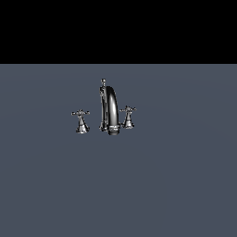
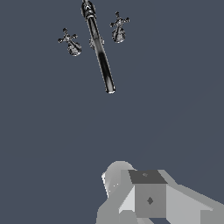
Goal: Turn on the faucet by rotating a designated handle.
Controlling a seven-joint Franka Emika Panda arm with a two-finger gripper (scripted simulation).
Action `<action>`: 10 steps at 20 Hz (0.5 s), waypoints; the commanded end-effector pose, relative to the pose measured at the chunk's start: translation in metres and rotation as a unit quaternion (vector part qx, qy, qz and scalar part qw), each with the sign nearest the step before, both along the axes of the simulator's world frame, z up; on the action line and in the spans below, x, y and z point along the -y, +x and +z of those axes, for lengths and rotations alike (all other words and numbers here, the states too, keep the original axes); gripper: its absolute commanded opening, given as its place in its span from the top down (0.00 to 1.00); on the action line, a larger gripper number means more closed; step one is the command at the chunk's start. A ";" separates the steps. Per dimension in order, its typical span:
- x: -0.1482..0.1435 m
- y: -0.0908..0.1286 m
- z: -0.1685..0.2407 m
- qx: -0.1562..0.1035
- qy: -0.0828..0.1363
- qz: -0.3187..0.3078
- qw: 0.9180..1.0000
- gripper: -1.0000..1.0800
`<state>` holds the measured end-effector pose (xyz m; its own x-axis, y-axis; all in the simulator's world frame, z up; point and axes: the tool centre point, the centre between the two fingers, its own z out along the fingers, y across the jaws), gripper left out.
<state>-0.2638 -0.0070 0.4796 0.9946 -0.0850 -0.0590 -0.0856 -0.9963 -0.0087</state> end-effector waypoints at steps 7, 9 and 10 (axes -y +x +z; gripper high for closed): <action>-0.006 0.012 -0.072 -0.092 0.005 0.017 0.996 0.63; -0.029 0.028 -0.102 -0.097 -0.008 0.049 0.994 0.65; 0.000 0.034 -0.113 -0.105 0.009 0.003 0.994 0.64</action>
<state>-0.2377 0.0015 0.3849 0.9682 -0.0456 -0.2459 -0.0472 -0.9989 -0.0006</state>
